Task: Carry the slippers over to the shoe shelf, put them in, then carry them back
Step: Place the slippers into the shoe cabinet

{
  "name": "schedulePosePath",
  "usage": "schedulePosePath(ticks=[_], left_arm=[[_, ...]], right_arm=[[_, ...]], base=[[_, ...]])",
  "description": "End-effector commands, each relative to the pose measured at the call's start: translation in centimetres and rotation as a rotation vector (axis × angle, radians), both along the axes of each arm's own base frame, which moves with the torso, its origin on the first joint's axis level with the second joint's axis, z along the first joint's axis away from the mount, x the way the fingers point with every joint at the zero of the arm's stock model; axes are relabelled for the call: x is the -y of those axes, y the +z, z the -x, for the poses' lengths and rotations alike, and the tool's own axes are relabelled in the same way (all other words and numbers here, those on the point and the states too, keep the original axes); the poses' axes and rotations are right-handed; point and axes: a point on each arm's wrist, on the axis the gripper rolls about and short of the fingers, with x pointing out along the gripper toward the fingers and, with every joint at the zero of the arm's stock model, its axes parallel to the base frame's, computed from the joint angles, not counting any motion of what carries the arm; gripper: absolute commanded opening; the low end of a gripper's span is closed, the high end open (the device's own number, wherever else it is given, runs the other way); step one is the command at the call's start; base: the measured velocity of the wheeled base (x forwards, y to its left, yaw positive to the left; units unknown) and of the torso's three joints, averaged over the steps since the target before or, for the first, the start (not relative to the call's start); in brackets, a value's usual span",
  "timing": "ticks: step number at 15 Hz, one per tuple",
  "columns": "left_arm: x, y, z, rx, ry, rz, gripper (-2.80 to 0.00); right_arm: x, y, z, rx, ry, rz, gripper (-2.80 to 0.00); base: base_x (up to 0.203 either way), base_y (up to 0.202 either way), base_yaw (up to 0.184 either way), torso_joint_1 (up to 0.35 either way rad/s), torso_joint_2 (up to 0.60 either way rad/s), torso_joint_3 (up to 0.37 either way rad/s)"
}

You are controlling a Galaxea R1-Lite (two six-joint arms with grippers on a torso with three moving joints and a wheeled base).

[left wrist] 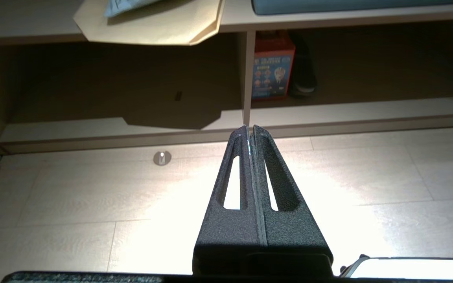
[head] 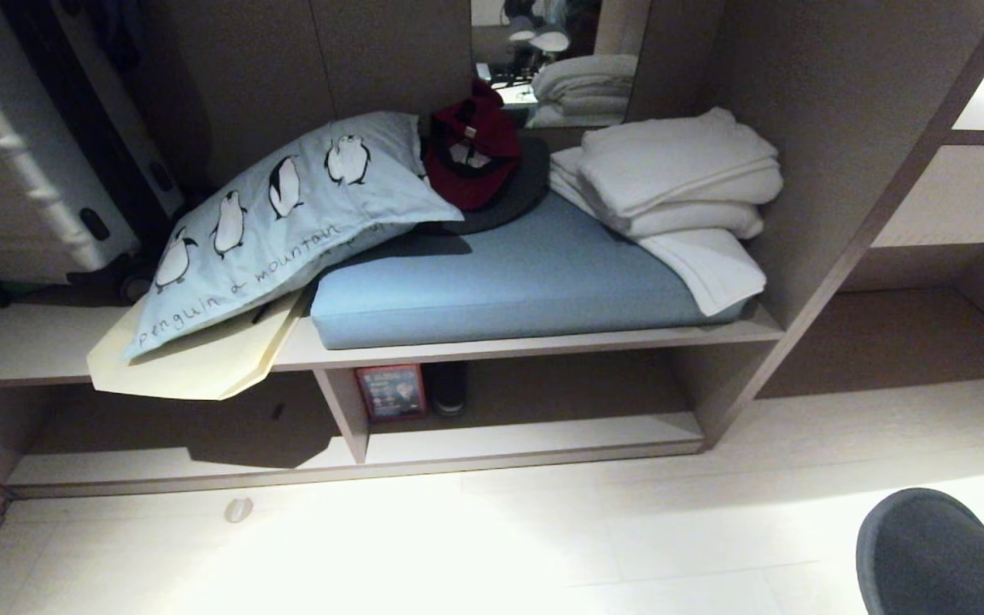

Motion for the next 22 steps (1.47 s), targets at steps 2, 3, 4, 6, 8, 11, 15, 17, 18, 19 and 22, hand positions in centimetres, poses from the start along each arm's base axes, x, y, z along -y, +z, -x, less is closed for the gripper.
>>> schedulePosePath(ticks=[2, 3, 4, 6, 8, 11, 15, 17, 18, 19, 22], left_arm=[[0.0, 0.01, -0.01, -0.001, 0.001, 0.001, -2.8], [0.0, 0.01, -0.01, -0.001, 0.001, 0.001, -2.8], [0.0, 0.01, -0.01, -0.001, 0.001, 0.001, -2.8], [0.0, 0.01, -0.01, -0.001, 0.001, 0.001, -2.8], [0.0, 0.01, -0.01, -0.001, 0.001, 0.001, -2.8], [0.0, 0.01, -0.01, -0.001, 0.001, 0.002, -2.8], [0.0, 0.01, -0.01, -0.001, 0.001, 0.001, -2.8], [0.0, 0.0, 0.0, 0.0, 0.001, 0.001, -2.8], [0.0, 0.01, -0.01, -0.001, 0.001, 0.001, -2.8], [0.0, 0.0, 0.0, 0.001, 0.001, 0.001, -2.8], [0.0, 0.01, -0.01, -0.001, 0.001, 0.001, -2.8]], right_arm=[[0.0, 0.0, -0.01, -0.001, 0.001, 0.0, -2.8], [0.0, 0.0, -0.01, -0.001, 0.0, 0.0, -2.8], [0.0, 0.0, -0.01, -0.001, 0.0, 0.0, -2.8], [0.0, 0.0, -0.01, -0.001, 0.0, 0.0, -2.8], [0.0, 0.0, -0.01, -0.001, 0.0, 0.0, -2.8], [0.0, 0.0, -0.01, -0.001, 0.0, 0.0, -2.8], [0.0, 0.0, -0.01, -0.001, 0.0, 0.0, -2.8], [0.0, 0.0, -0.01, -0.001, 0.0, 0.0, -2.8], [0.0, 0.01, -0.01, 0.0, 0.0, 0.0, -2.8], [0.0, 0.0, -0.01, -0.001, 0.0, 0.0, -2.8], [0.0, 0.0, -0.01, -0.001, 0.0, 0.0, -2.8]], base=[[0.0, 0.0, 0.0, 0.003, 0.01, -0.197], [0.0, 0.0, 0.0, 0.007, 0.0, -0.195], [0.0, 0.0, 0.0, -0.001, 0.0, -0.195], [0.0, 0.0, 0.0, 0.005, 0.0, -0.196], [0.0, 0.0, 0.0, 0.003, 0.0, -0.193], [0.0, 0.0, 0.0, 0.004, 0.0, -0.196], [0.0, 0.0, 0.0, 0.001, 0.0, -0.201], [0.0, 0.0, 0.0, 0.001, 0.0, -0.192], [0.0, 0.0, 0.0, 0.004, 0.01, -0.202], [0.0, 0.0, 0.0, 0.002, 0.0, -0.203], [0.0, 0.0, 0.0, 0.001, 0.01, -0.196]])
